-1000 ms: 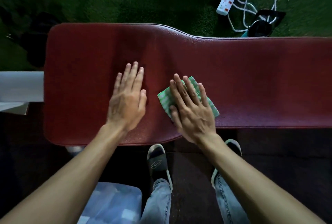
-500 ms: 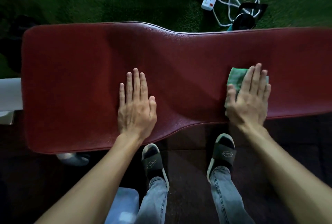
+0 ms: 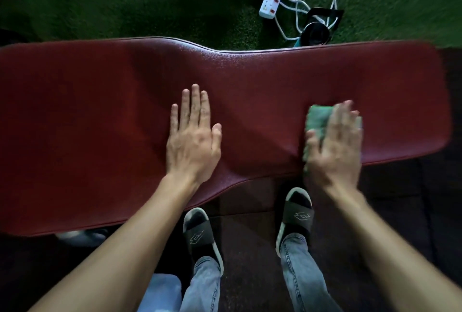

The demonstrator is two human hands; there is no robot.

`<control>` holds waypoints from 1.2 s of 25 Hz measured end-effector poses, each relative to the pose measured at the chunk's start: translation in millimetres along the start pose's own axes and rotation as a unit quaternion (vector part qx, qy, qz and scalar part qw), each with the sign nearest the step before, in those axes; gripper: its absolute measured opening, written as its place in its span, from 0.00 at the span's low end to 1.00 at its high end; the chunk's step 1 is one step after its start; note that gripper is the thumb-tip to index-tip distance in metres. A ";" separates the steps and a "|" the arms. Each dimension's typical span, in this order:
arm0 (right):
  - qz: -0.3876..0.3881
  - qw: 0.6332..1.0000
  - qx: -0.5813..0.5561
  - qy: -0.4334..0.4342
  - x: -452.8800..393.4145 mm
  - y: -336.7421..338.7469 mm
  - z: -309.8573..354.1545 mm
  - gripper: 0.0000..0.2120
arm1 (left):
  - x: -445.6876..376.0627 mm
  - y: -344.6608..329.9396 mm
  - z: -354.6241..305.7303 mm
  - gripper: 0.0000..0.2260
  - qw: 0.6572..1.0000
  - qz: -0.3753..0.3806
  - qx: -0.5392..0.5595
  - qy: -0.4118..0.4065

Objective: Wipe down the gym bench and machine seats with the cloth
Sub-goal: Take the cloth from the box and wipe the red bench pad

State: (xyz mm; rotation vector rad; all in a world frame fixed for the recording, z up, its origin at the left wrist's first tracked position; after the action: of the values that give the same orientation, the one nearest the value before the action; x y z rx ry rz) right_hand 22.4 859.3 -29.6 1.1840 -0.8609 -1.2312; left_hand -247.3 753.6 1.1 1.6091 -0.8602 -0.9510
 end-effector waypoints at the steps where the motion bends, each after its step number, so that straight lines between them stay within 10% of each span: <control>1: -0.008 0.997 -0.005 -0.077 -23.6 0.2 -19.9 0.36 | -4.5 -4.4 -7.2 0.32 1.000 -0.003 -0.019 0.008; 4: -0.033 0.989 -0.012 -0.140 -66.1 -2.8 3.2 0.36 | -4.7 -11.5 -11.5 0.31 0.998 -0.007 -0.062 0.026; 11: 0.041 0.970 -0.060 0.232 34.5 0.2 79.8 0.35 | -4.2 -8.7 -10.1 0.32 0.998 -0.014 -0.050 0.019; 19: -0.036 0.985 -0.016 -0.166 -39.6 6.4 -49.8 0.34 | -2.5 -10.5 -10.4 0.31 0.995 -0.021 -0.092 0.014; 24: -0.003 0.997 -0.049 0.057 -13.5 -10.6 98.0 0.33 | -4.8 -8.4 -10.7 0.31 0.997 -0.027 -0.067 0.019; 30: 0.005 0.994 -0.072 0.083 -2.7 -21.2 172.2 0.33 | 23.9 11.7 39.6 0.30 1.000 -0.018 -0.010 0.018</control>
State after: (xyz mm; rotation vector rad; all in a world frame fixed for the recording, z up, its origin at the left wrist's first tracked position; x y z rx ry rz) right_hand -147.7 829.5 -12.3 1.1467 -0.6425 -1.1488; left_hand -273.5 713.7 2.6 1.6257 -0.7974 -0.9510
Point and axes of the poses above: each hand's wrist, its own x-axis away from the middle knuckle, its own y-axis out of the back of the hand, z = x × y, the point moved 6 cm from there along -x, towards the middle knuckle, and after that the axes turned 13 degrees about -z, right-handed, at the moved point
